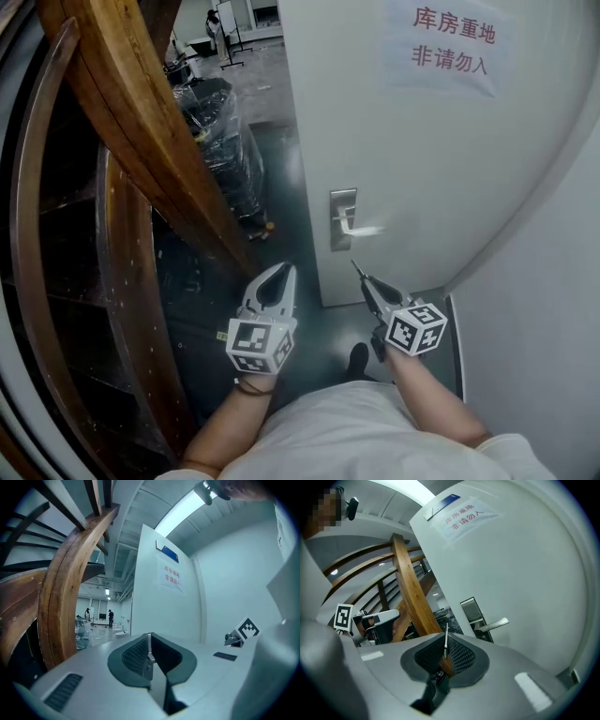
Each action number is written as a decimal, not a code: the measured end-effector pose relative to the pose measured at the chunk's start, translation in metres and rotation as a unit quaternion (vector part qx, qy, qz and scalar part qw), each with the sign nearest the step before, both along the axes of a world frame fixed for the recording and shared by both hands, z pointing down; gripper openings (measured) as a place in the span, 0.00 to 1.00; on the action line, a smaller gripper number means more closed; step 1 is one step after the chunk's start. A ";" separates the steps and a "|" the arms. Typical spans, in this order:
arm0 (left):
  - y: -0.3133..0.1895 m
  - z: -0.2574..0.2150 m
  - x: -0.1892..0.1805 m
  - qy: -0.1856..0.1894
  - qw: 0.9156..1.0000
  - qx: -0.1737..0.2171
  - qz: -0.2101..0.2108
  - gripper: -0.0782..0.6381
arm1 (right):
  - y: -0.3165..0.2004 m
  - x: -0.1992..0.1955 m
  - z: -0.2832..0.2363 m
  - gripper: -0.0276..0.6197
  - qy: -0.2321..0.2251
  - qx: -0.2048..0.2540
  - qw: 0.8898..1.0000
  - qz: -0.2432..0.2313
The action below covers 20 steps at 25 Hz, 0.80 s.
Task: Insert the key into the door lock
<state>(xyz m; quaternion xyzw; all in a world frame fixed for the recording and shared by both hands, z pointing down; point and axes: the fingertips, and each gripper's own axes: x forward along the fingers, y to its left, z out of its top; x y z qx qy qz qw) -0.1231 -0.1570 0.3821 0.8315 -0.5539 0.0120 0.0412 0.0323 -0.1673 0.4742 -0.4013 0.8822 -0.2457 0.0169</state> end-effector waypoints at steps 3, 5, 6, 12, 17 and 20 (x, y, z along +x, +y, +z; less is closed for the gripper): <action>-0.036 0.013 0.007 -0.001 1.000 -0.008 -0.006 0.12 | -0.028 0.000 0.022 0.08 -0.013 -0.034 0.999 -0.013; -0.059 0.020 0.011 -0.003 1.000 -0.011 -0.010 0.12 | -0.045 0.000 0.039 0.08 -0.031 -0.063 0.997 -0.021; -0.070 0.023 0.013 -0.003 1.000 -0.011 -0.011 0.12 | -0.053 -0.001 0.047 0.08 -0.046 -0.079 0.996 -0.023; -0.141 0.046 0.015 -0.006 1.000 -0.021 -0.022 0.22 | -0.098 -0.009 0.095 0.08 -0.136 -0.170 0.975 -0.029; -0.186 0.063 0.015 -0.009 0.999 -0.024 -0.030 0.25 | -0.128 -0.008 0.127 0.08 -0.178 -0.214 0.960 -0.015; -0.204 0.071 0.009 -0.005 0.999 -0.022 -0.039 0.26 | -0.142 -0.006 0.142 0.08 -0.211 -0.229 0.950 0.001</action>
